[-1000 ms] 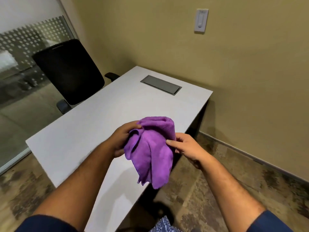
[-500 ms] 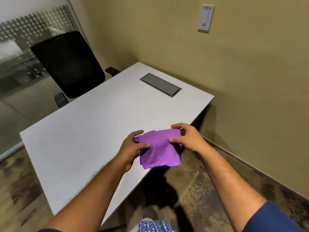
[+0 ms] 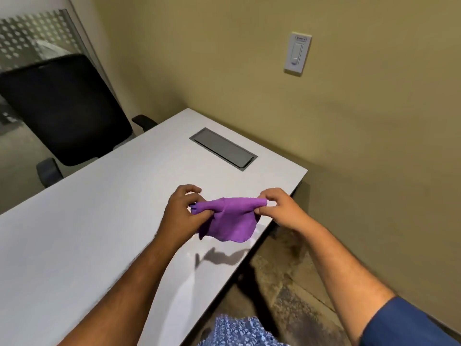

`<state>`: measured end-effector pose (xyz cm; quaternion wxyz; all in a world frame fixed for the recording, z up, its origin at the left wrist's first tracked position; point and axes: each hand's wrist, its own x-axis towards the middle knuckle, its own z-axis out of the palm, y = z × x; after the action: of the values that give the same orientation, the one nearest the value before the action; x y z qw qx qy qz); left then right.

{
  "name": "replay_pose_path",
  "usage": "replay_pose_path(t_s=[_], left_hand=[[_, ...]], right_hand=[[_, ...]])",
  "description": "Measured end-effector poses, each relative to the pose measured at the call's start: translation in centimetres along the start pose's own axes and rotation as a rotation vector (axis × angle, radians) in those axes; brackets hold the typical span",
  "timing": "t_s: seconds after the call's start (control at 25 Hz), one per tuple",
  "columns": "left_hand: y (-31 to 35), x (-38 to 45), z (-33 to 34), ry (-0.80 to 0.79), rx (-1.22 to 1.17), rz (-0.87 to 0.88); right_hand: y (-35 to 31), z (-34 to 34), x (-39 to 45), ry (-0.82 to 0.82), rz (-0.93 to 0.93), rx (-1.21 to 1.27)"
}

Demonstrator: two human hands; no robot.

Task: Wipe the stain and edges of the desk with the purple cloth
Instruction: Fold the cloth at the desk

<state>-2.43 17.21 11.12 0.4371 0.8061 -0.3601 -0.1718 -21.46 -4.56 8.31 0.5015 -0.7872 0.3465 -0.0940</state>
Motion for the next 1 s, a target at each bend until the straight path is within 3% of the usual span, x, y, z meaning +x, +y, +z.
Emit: replay_pose_path(t_s=[0.08,0.16,0.4,0.6,0.88,1.0], left_hand=[[0.5,2.7,-0.3,-0.062,-0.338,-0.132],[0.9,4.8,0.4,-0.068,-0.589,-0.27],[-2.0,9.7,5.7,0.122,-0.588,-0.402],[-3.3,13.3,8.8,-0.008,-0.677,-0.531],[-1.0,20.8,13.4,0.151,-0.83,-0.695],[1.6,22.5,15.0,0.176,-1.072,-0.735]], right_hand=[[-0.3,-0.8,2.2,-0.079,0.044,0.422],[-0.7,-0.8,4.2,-0.101,0.134,0.587],[0.8,0.7,10.4,-0.036,0.241,0.631],[4.4,-2.2,17.2,-0.353,0.294,0.673],[7.2,-7.9,27.5,-0.586,0.349,0.686],[8.0,-8.6,30.9,-0.659,0.454,0.847]])
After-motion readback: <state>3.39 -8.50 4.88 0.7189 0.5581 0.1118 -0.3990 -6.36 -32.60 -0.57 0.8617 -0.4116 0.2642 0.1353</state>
